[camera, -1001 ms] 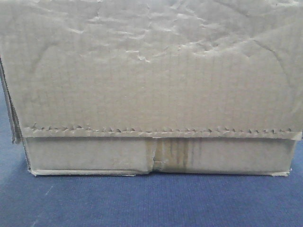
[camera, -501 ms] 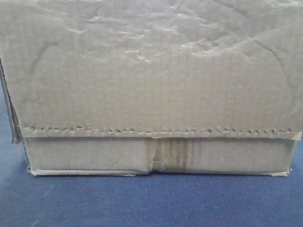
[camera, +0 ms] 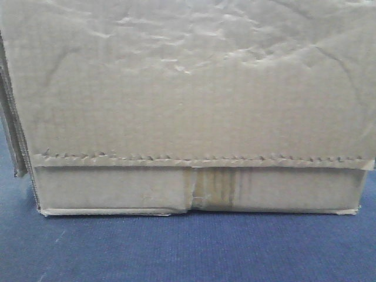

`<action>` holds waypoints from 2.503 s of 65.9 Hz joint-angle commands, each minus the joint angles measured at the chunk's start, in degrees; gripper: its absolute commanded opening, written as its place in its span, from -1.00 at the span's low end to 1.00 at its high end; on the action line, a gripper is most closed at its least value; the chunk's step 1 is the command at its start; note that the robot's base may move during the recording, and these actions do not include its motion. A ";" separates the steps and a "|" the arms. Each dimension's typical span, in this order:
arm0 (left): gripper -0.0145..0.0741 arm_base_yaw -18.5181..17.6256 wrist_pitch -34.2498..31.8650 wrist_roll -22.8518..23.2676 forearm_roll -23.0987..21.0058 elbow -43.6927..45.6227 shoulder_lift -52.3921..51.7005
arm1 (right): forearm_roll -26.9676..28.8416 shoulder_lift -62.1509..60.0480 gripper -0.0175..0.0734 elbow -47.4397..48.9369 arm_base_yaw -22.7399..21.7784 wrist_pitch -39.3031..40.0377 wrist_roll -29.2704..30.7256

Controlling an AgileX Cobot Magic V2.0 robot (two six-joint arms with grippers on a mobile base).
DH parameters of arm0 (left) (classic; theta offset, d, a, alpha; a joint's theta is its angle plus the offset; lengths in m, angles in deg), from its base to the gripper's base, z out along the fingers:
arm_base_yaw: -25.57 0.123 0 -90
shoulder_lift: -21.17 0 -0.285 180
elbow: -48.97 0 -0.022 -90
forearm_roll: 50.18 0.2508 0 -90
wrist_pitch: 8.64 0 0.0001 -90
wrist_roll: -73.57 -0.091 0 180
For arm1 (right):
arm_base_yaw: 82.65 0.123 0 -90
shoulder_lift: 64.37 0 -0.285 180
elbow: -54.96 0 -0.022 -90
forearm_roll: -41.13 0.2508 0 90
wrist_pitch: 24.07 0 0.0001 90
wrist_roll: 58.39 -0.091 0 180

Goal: Stack two boxes on right shelf middle
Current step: 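Lift the two stacked boxes off the bench with both grippers, then hold the boxes with both grippers while the base turns from the bench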

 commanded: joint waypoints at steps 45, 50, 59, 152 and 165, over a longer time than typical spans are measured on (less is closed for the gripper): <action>-0.92 0.36 1.80 -0.24 2.32 18.70 -10.38 | -1.09 -7.62 -0.95 16.17 -0.30 1.36 0.38; -0.92 0.36 1.80 -0.24 2.22 21.50 -11.12 | -1.09 -8.55 -0.95 19.15 -0.30 1.36 0.38; -0.92 0.36 1.65 -0.24 1.98 23.92 -12.70 | -1.09 -9.97 -0.95 23.60 -0.30 2.44 0.38; -0.92 0.36 -0.25 -0.24 1.98 23.92 -13.15 | -1.09 -10.77 -0.95 24.69 -0.30 6.50 0.38; -0.92 0.36 -0.29 -0.24 1.98 23.92 -13.15 | -1.09 -10.77 -0.95 24.69 -0.30 6.50 0.38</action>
